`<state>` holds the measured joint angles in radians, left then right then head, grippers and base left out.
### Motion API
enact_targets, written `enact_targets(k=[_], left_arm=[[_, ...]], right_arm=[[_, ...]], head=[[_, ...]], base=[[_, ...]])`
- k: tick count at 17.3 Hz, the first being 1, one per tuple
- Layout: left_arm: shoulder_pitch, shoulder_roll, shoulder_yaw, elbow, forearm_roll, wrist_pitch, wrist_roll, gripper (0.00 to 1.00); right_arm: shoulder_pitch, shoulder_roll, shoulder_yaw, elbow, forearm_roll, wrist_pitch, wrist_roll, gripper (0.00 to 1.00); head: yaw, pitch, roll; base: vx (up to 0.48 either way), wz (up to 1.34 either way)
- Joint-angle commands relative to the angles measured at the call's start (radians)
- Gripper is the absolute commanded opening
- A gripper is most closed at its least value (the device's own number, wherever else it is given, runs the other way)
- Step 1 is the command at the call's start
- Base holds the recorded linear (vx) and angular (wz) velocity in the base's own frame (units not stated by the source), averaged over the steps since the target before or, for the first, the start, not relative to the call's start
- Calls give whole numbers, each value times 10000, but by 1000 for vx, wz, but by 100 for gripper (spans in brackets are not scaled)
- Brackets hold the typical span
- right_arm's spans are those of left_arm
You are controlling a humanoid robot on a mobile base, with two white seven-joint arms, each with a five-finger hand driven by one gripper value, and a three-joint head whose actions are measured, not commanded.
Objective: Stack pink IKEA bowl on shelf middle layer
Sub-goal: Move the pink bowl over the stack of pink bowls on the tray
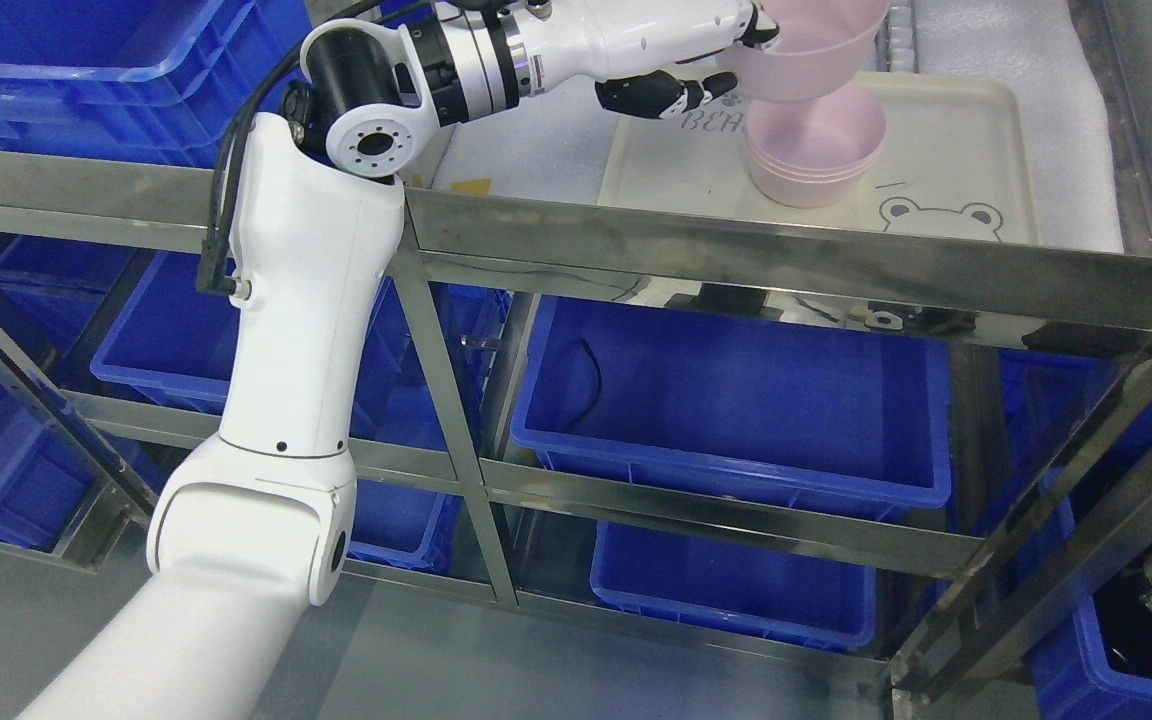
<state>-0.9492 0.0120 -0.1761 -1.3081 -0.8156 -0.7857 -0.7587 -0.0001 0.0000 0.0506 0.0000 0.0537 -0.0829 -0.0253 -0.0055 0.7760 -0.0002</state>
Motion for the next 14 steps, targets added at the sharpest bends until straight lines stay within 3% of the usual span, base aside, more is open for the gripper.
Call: enact_targets(k=[1, 6, 14], left_arm=[[181, 234, -186, 1191, -587, 3, -6, 5], [-570, 55, -417, 2816, -1323, 3, 101, 4], [-1675, 55, -1213, 4260, -1585, 3, 315, 4]], right_arm=[[231, -175, 0, -175, 0, 1, -8, 100], [231, -175, 0, -175, 0, 1, -8, 100], [231, -175, 0, -175, 0, 1, -8, 100]], head=[[0, 0, 0], [0, 0, 0], [0, 0, 0]], base=[[7, -81], [-5, -55], [-2, -87]])
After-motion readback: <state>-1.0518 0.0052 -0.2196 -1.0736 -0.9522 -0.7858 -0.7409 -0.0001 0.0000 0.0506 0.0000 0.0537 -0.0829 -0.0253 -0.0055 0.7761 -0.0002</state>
